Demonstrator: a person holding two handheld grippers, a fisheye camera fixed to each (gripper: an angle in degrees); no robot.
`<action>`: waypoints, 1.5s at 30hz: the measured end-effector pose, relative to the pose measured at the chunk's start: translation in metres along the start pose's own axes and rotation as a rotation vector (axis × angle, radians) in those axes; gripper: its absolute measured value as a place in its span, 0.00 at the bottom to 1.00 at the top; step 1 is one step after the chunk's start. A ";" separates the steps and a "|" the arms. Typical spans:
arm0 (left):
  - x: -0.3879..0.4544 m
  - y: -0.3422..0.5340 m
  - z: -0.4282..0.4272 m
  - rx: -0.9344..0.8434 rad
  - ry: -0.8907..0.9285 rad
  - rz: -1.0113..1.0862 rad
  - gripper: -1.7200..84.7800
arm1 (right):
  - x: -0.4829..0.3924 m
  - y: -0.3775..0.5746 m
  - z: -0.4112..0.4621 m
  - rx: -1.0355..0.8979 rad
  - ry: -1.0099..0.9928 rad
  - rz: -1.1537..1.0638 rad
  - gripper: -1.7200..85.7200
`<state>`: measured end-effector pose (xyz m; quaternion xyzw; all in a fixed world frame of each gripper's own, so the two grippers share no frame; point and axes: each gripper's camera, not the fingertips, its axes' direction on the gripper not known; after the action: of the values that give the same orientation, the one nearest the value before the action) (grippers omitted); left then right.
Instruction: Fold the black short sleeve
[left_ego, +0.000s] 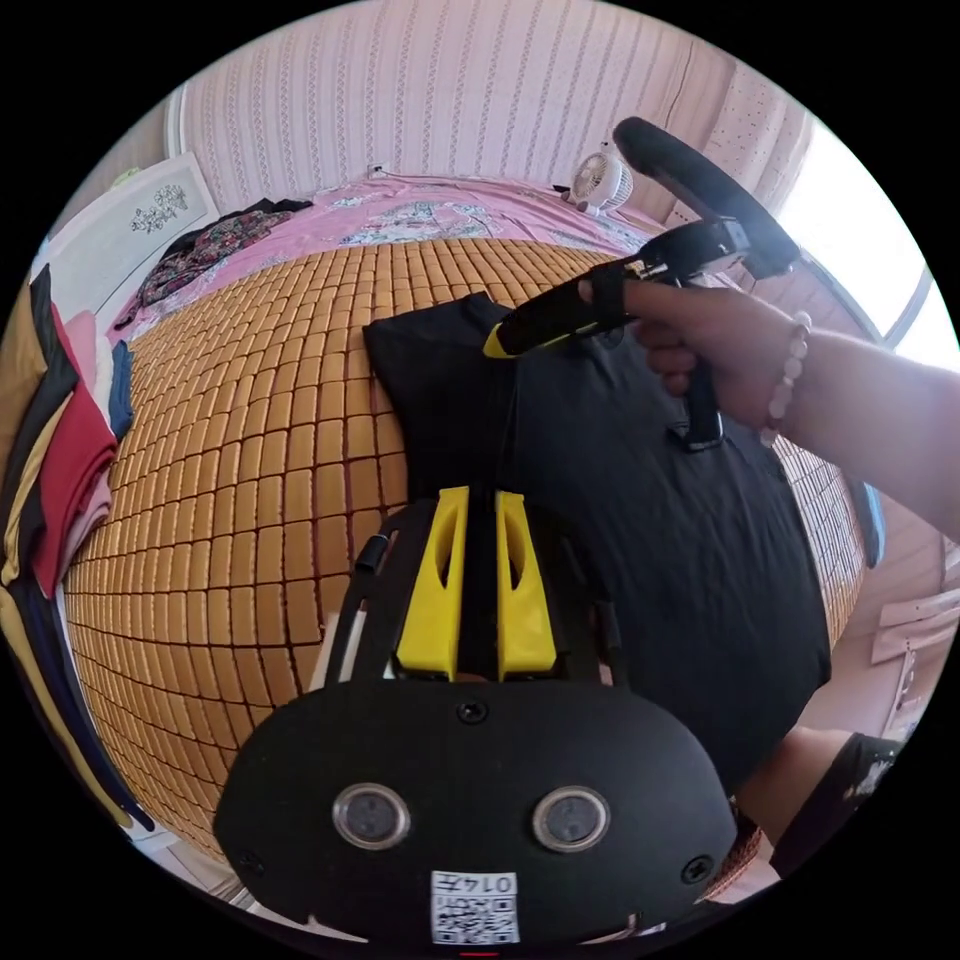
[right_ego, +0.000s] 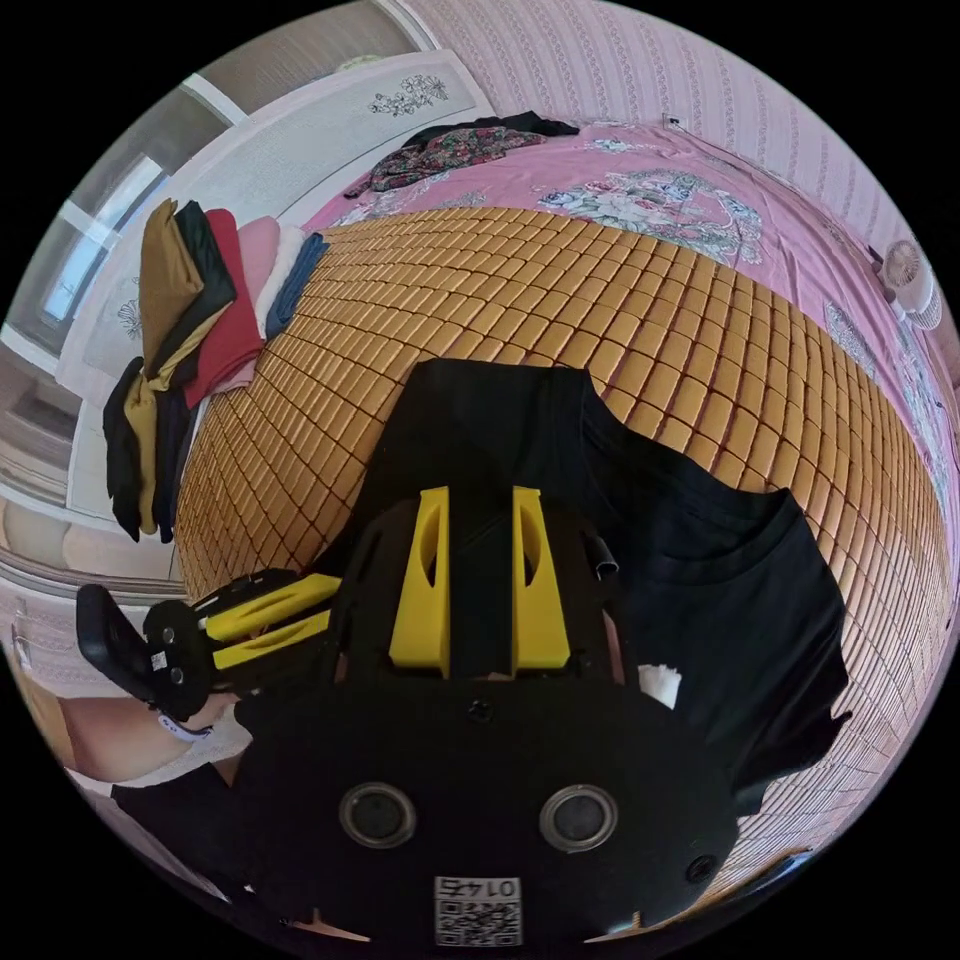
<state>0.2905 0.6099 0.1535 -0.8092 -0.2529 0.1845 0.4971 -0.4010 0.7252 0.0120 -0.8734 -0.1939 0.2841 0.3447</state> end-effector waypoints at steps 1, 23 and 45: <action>-0.003 -0.005 0.003 -0.001 0.008 0.014 0.08 | 0.003 -0.008 0.011 -0.033 0.011 0.014 0.10; -0.140 -0.001 -0.058 0.023 0.096 -0.255 0.01 | -0.050 -0.053 0.010 0.057 -0.407 -0.250 0.06; 0.190 -0.280 0.086 0.023 0.449 0.467 0.01 | 0.182 0.298 -0.081 0.234 0.015 0.668 0.10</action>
<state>0.3325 0.8895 0.3587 -0.8601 0.0577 0.1136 0.4940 -0.1689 0.5776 -0.2181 -0.8453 0.1389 0.3950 0.3320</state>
